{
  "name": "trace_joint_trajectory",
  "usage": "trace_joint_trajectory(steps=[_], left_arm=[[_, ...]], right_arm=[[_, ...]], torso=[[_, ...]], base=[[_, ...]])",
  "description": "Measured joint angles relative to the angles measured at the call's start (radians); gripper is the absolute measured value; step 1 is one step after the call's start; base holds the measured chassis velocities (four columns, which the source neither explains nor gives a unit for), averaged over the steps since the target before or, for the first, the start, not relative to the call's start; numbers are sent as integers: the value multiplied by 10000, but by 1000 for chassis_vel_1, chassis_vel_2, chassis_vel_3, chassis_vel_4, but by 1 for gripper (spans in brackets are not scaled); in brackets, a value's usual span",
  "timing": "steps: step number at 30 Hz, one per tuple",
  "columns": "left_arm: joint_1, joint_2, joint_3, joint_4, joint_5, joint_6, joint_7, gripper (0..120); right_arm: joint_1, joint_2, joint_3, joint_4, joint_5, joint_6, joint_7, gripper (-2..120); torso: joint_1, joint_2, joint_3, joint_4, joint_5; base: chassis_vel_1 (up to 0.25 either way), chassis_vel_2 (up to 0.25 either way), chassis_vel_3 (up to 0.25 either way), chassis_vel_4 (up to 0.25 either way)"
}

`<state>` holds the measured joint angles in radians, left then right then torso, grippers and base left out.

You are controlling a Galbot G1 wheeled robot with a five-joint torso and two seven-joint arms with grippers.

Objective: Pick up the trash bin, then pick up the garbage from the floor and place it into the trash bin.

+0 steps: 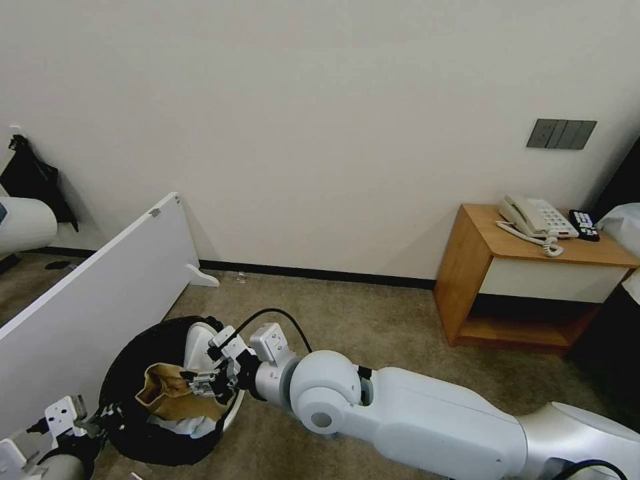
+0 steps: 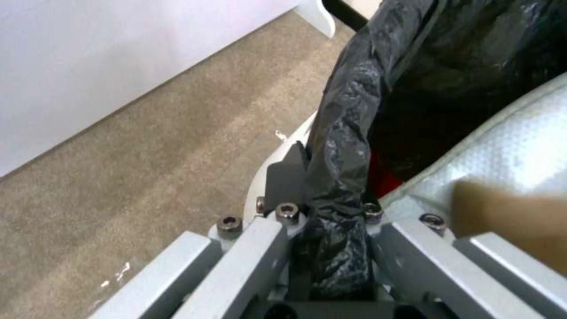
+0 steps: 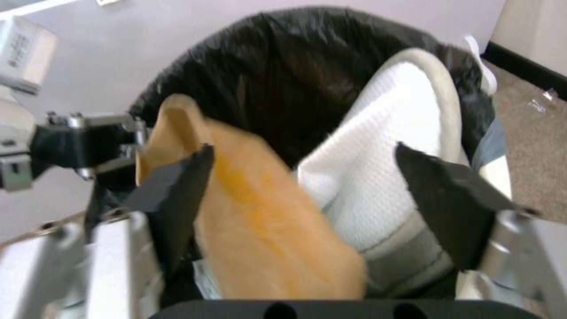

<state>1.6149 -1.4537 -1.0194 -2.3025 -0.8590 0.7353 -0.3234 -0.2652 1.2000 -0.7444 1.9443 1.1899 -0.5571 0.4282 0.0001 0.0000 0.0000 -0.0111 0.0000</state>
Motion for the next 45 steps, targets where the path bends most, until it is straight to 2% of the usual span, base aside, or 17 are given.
trace_joint_trajectory(steps=[1, 4, 21, 27, 29, 33, 36, 37, 41, 43, 44, 45], left_arm=[[0, 0, 0, 0, 0, 0, 0, 2], [8, -35, 53, 0, 40, 0, 9, 2], [66, -30, 79, -58, 73, 0, 18, 2], [67, -9, 89, -40, 74, 0, 18, 2], [81, 20, 184, -34, 83, 0, 13, 2], [65, 40, 258, -14, 97, 0, 8, 2], [54, 54, 295, -14, 91, 0, 2, 2], [57, 79, 300, -55, 53, 0, -6, 2], [74, 111, 276, -143, -16, 0, -7, 2], [108, 160, 221, -226, -82, -1, -10, 2], [244, 130, 24, -394, -171, 0, -4, 2], [244, 130, 24, -394, -171, 0, -4, 2]], right_arm=[[0, 0, 0, 0, 0, 0, 0, 86], [1, -26, 201, 223, 150, -41, 81, 99], [101, -109, 1314, 963, 467, -76, 227, 100], [-55, -719, 2333, 1418, 470, -31, 200, 100], [-453, -1472, 3353, 1814, 436, 63, 29, 100], [-900, -1947, 4117, 2110, 389, 177, -88, 100], [-1463, -2330, 4941, 2359, 181, 391, -278, 100], [-1967, -2633, 5668, 2542, -120, 700, -507, 100], [-2470, -2954, 6407, 2776, -394, 1233, -623, 100], [-2916, -3154, 7013, 2941, -712, 1815, -677, 100], [-3331, -3207, 7674, 3035, -992, 2540, -808, 100], [-3331, -3207, 7674, 3035, -992, 2540, -808, 100]], torso=[[0, 0, 0, 0, 0], [0, 0, 0, -1, 0], [0, 0, 0, 1, 0], [0, 0, 0, 0, 1], [0, 0, 0, -3, 2], [1, 0, 0, -4, 0], [0, 0, 0, 1, 2], [1, 0, 0, -3, 3], [1, 0, -1, -2, 2], [1, 0, 0, 0, 2], [0, 0, -1, -5, 1], [0, 0, -1, -5, 1]], base=[[0, 0, 0, 0], [0, 0, 0, 0], [0, 0, 0, 0], [0, 0, 0, 0], [0, 0, 0, 0], [0, 0, 0, 0], [0, 0, 0, 0], [0, 0, 0, 0], [0, 0, 0, 0], [0, 0, 0, 0], [0, 0, 0, 0], [0, 0, 0, 0]])
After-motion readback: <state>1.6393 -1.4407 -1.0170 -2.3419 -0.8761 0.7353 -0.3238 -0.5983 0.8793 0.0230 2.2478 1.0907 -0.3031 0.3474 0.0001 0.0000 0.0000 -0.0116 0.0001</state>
